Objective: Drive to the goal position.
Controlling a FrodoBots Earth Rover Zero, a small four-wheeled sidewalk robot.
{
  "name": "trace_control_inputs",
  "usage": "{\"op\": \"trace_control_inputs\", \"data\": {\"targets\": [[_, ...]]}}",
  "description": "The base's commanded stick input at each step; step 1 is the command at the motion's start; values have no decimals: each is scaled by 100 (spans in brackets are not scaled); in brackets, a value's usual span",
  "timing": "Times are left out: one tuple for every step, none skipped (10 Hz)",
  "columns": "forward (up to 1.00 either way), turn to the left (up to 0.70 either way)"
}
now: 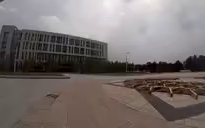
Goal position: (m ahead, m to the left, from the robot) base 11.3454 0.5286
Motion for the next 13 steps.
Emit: {"op": "trace_control_inputs", "data": {"targets": [[0, 0], [0, 0], [0, 0], [0, 0], [0, 0], [0, 0], [0, 0], [0, 0], [0, 0], [20, 0], [67, 0], [70, 0], [70, 0]]}}
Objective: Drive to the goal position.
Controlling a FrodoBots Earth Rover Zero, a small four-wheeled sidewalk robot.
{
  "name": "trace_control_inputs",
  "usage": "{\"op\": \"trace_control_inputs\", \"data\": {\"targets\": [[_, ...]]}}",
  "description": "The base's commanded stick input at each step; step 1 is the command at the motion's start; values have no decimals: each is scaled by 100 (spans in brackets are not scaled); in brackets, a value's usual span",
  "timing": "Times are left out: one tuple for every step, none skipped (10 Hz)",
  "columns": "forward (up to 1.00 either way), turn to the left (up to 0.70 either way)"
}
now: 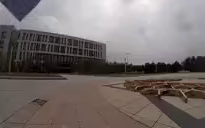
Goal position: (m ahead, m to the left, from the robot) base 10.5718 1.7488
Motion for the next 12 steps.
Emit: {"op": "trace_control_inputs", "data": {"targets": [[70, 0], [46, 0], [7, 0], [0, 0], [0, 0], [0, 0], [0, 0], [0, 0], [0, 0], [0, 0], [0, 0], [0, 0]]}}
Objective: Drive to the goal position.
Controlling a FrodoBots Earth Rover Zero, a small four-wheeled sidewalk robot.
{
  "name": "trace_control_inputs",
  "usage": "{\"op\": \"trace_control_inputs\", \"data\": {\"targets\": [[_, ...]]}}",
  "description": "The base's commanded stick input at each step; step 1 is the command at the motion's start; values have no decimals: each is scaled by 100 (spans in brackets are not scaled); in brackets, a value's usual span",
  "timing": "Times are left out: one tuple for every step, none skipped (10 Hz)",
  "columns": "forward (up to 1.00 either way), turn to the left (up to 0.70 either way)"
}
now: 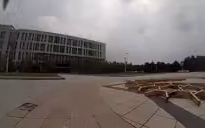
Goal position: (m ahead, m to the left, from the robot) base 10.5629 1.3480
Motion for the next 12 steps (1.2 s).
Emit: {"op": "trace_control_inputs", "data": {"targets": [[31, 0], [70, 0], [70, 0], [70, 0], [70, 0], [70, 0], [70, 0], [70, 31], [70, 24], [70, 0], [70, 0], [70, 0]]}}
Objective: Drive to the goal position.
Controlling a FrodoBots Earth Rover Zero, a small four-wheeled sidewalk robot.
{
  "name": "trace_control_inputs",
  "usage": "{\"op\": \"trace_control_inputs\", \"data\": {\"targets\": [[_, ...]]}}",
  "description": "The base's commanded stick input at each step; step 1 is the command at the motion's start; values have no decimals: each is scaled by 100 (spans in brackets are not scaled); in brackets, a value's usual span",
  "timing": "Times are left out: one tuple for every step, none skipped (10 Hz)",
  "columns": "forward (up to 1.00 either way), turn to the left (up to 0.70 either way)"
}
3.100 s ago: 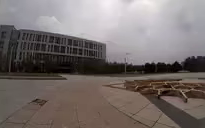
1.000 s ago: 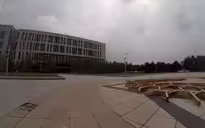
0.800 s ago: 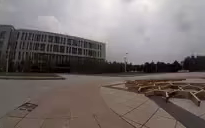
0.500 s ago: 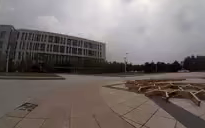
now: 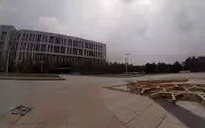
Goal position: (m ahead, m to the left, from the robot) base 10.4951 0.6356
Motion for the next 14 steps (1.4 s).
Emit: {"op": "trace_control_inputs", "data": {"targets": [[70, 0], [70, 0], [70, 0], [70, 0], [70, 0], [70, 0], [70, 0], [70, 0], [70, 0], [70, 0], [70, 0], [70, 0], [70, 0], [70, 0]]}}
